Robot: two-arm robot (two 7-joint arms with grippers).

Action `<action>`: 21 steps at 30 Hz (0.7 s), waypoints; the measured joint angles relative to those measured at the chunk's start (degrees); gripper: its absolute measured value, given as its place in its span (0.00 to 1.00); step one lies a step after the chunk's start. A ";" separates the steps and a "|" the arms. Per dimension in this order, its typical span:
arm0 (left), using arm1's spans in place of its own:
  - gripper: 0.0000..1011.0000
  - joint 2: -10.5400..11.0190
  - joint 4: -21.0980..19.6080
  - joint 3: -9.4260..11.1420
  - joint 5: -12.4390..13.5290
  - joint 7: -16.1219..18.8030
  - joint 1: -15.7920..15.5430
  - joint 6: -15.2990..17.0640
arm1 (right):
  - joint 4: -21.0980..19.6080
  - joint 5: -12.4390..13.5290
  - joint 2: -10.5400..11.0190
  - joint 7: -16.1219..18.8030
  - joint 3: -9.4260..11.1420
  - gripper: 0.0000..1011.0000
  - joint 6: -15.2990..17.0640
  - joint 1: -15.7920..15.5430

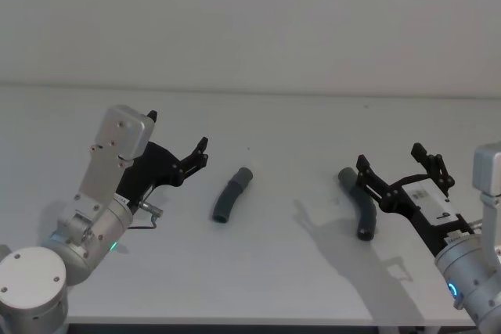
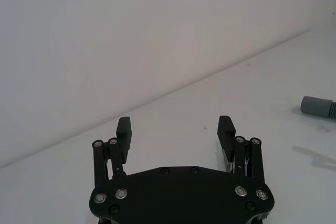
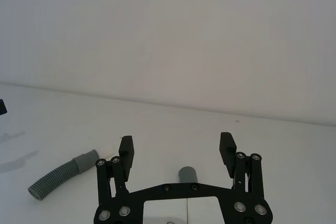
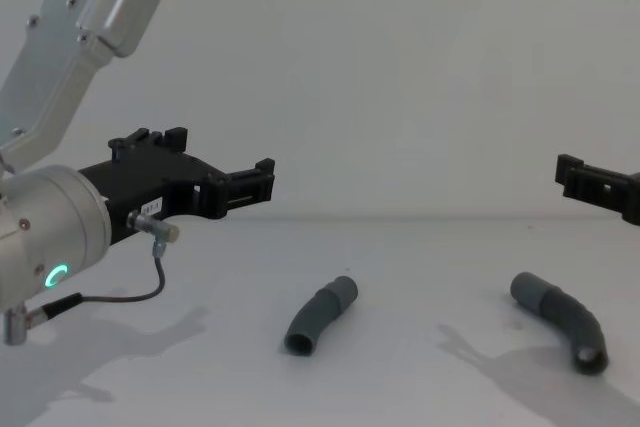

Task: Use both hands to pick up one end of the pipe from the table, align the ends, and insert them.

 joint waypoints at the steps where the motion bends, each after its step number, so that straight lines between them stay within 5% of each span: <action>1: 0.99 0.00 0.00 0.00 0.00 0.00 0.00 0.00 | 0.00 0.00 0.00 0.00 0.00 0.99 0.00 0.00; 21: 0.99 0.00 0.01 0.00 -0.01 -0.01 0.00 0.01 | 0.02 0.01 0.00 -0.05 -0.01 0.99 0.00 0.00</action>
